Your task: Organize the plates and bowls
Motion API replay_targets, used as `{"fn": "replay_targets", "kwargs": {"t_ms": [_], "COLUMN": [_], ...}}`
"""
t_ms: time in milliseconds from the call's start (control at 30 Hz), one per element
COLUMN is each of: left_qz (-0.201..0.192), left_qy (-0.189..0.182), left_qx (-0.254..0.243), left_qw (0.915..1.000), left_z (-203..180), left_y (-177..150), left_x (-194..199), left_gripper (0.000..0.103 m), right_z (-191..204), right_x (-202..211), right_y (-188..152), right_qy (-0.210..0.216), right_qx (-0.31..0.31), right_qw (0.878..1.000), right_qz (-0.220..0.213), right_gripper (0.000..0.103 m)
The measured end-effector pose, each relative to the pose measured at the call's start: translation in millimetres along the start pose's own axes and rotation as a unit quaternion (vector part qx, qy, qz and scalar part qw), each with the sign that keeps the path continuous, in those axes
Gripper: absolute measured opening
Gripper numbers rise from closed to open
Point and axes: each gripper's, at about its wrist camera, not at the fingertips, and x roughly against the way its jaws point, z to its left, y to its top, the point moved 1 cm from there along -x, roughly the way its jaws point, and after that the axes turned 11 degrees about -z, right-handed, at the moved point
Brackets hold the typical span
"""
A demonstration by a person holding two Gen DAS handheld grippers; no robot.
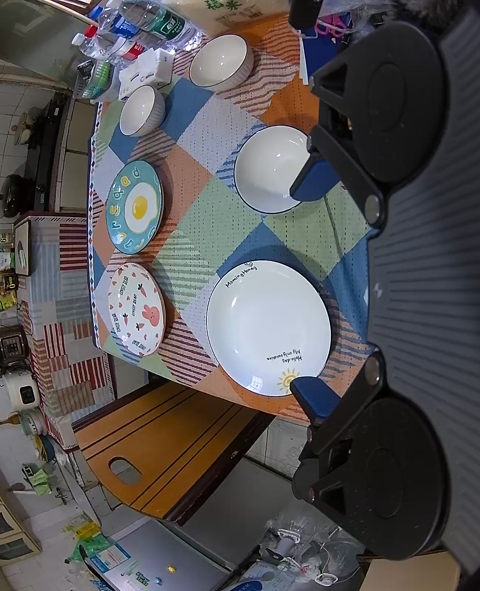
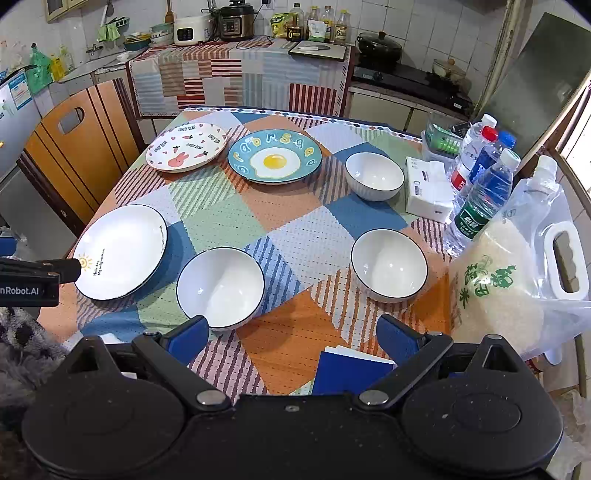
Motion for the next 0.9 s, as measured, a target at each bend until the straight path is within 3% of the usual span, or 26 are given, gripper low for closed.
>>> {"fn": "replay_targets", "kwargs": {"t_ms": [900], "left_qz": [0.014], "left_qy": [-0.009], "left_qx": [0.004], "left_qw": [0.9999], "left_z": [-6], "left_y": [-2], "left_x": [-5], "left_gripper": [0.103], "right_z": [-4], "right_x": [-11], "right_y": [0], "right_qy": [-0.007], "right_qx": [0.009], "right_qw": [1.0], "right_qz": [0.002], "right_gripper": [0.099]}}
